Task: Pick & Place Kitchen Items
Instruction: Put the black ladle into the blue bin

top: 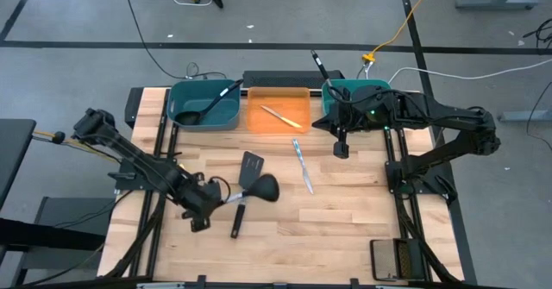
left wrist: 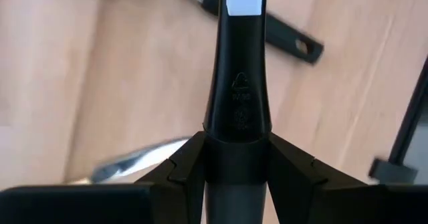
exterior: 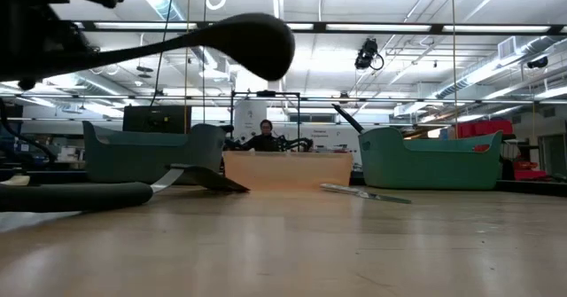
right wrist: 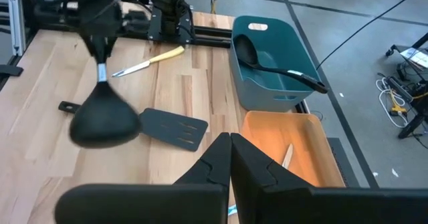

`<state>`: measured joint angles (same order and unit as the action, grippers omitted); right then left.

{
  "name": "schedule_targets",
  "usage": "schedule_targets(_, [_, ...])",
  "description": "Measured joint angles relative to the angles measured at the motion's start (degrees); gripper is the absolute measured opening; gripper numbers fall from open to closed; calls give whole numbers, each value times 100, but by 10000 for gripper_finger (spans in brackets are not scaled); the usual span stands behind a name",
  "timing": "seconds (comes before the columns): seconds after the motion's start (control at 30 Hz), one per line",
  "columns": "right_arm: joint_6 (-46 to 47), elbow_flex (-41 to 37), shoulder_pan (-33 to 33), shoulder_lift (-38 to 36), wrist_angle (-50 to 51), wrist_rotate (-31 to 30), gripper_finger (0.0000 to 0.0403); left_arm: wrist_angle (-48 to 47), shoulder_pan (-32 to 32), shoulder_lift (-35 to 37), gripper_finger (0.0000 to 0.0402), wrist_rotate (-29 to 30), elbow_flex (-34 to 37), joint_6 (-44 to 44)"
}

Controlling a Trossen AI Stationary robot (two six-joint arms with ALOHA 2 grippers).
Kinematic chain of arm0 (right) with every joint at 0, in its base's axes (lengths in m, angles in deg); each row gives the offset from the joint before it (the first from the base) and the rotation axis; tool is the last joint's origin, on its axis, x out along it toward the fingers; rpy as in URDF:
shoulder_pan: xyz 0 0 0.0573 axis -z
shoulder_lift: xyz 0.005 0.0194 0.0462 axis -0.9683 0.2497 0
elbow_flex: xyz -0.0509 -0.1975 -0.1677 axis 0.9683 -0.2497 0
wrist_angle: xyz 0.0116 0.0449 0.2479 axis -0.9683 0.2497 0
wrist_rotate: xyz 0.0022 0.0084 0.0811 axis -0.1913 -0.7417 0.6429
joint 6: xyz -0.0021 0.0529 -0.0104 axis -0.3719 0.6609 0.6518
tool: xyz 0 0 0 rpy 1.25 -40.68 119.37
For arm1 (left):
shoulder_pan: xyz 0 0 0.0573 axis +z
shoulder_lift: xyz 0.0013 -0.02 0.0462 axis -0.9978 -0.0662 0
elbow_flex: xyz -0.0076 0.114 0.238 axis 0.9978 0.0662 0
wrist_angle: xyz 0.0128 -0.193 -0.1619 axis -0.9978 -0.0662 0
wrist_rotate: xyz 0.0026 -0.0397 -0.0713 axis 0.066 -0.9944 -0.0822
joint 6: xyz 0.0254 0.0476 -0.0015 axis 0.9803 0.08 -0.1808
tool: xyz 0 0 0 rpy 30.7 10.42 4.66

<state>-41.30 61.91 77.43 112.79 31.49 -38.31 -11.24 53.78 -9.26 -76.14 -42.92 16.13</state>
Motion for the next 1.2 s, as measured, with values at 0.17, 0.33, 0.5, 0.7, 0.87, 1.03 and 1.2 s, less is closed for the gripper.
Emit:
schedule_targets(0.17, [0,0,-1,0,-1,2,9,-224,233,432,130,441,0,79])
schedule_targets(0.33, [0,0,0,0,-4,2,9,-838,516,826,130,540,0,184])
schedule_targets(0.5, [0,0,-1,-1,3,0,9,-1352,791,1219,130,615,0,328])
schedule_targets(0.7, [43,0,0,0,-5,0,9,-1665,1288,1663,130,647,1,605])
schedule_targets(0.87, [153,0,0,0,2,0,9,-1509,1712,1965,130,691,2,866])
schedule_targets(1.03, [153,0,-2,0,-52,0,9,-1373,2182,2180,130,847,2,1261])
schedule_targets(1.2, [155,0,0,0,-55,0,9,-1369,2770,2294,130,764,2,1779])
